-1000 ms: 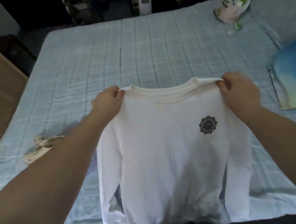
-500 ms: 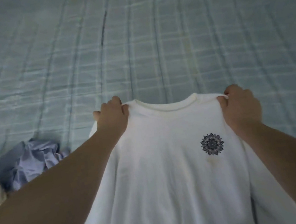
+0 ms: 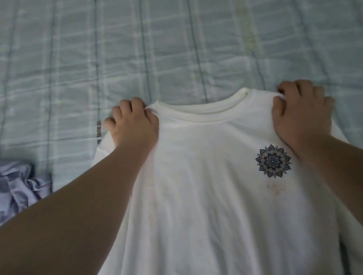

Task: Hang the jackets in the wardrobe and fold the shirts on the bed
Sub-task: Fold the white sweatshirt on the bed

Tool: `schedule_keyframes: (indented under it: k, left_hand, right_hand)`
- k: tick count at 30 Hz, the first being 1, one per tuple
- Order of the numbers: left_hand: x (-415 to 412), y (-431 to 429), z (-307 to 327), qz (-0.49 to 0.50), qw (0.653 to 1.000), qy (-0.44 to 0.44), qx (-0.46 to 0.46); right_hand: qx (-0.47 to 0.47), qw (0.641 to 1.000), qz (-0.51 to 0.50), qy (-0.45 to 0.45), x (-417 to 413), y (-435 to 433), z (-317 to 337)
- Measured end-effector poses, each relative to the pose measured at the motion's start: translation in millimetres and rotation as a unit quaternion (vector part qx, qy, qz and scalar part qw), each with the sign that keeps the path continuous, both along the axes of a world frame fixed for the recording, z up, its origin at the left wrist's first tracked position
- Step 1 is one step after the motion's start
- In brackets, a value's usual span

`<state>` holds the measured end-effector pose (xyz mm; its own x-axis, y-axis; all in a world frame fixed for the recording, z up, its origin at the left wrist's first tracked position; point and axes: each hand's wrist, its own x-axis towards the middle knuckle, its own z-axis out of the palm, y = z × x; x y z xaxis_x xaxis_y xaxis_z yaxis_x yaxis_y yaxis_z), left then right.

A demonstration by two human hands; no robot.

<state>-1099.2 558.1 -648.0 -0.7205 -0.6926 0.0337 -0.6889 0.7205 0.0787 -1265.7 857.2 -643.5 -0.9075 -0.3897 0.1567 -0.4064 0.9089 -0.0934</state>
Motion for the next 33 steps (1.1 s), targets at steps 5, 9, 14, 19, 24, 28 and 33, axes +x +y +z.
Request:
schedule_keyframes:
  k: [5, 9, 14, 19, 24, 28, 33]
  left_hand:
    - [29.3, 24.3, 34.7, -0.046, 0.997, 0.044, 0.040]
    - [98.1, 77.6, 49.1, -0.169, 0.982, 0.052, 0.073]
    - [224.9, 146.9, 49.7, -0.238, 0.965, -0.026, 0.109]
    - [352.1, 200.1, 55.3, -0.218, 0.955, -0.088, 0.181]
    - [444.4, 229.8, 64.3, -0.149, 0.959, -0.052, 0.234]
    - [479.3, 254.3, 84.1, 0.093, 0.946, 0.050, 0.307]
    - [474.9, 243.6, 95.2, 0.291, 0.871, 0.018, 0.395]
  right_hand:
    - [0.015, 0.998, 0.012, -0.058, 42.9, 3.3, 27.3]
    - [-0.021, 0.993, 0.088, -0.078, 143.8, 29.7, 46.8]
    - [0.011, 0.982, 0.115, -0.151, 293.8, 92.1, 47.7]
    - [0.003, 0.975, 0.086, -0.205, 412.3, 162.3, 58.3]
    - [-0.171, 0.964, -0.061, -0.194, 478.1, 207.5, 84.3]
    - [-0.248, 0.893, -0.297, -0.231, 486.0, 217.6, 96.9]
    - [-0.235, 0.823, -0.390, -0.340, 468.1, 219.7, 96.5]
